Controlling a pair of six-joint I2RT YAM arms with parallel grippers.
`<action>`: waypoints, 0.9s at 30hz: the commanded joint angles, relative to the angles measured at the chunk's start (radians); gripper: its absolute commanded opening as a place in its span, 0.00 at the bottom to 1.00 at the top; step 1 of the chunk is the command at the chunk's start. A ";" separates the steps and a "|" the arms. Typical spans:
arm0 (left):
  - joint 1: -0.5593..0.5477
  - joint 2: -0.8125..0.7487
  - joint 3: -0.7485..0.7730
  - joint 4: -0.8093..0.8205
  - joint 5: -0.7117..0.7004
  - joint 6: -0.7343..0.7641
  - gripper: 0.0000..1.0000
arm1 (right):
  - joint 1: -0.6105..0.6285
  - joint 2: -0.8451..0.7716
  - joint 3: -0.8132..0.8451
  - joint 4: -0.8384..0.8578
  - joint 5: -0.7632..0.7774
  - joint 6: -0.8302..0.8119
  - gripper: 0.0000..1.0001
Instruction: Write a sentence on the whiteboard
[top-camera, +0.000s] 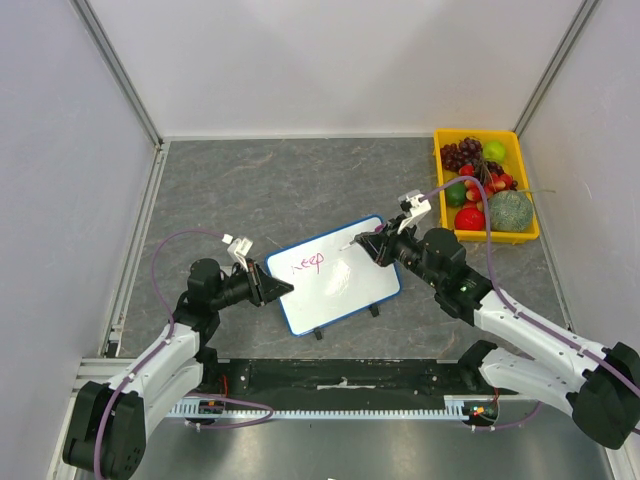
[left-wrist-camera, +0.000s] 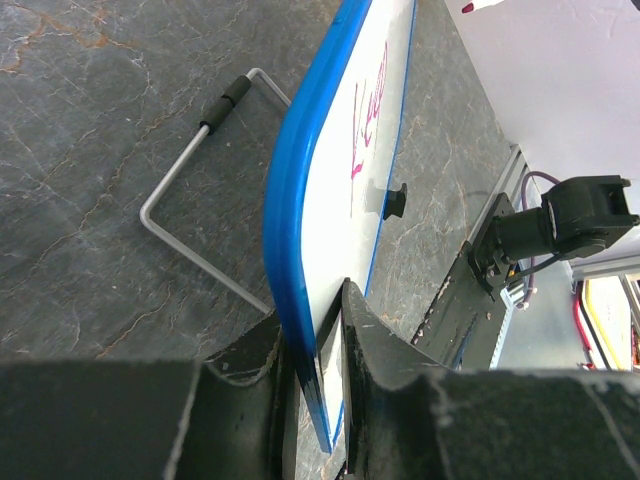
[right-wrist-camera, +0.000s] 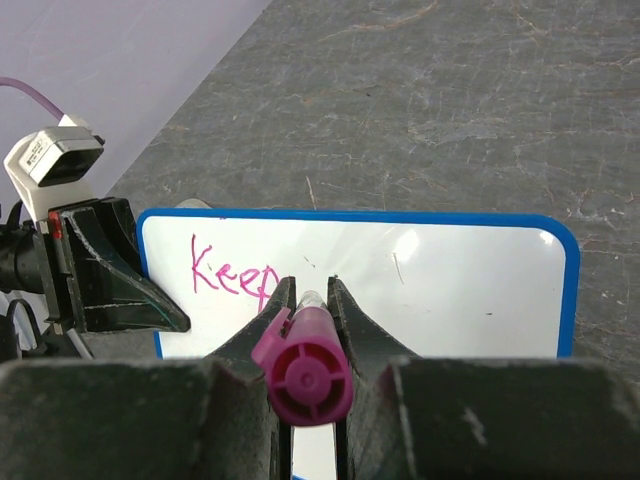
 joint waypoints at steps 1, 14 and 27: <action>0.003 0.001 -0.006 0.020 -0.042 0.078 0.02 | -0.003 0.003 -0.002 0.024 0.013 -0.042 0.00; 0.003 0.005 -0.004 0.022 -0.046 0.078 0.02 | -0.003 0.138 0.065 0.138 -0.020 -0.032 0.00; 0.003 0.005 -0.002 0.022 -0.045 0.080 0.02 | -0.003 0.168 0.072 0.147 -0.006 -0.027 0.00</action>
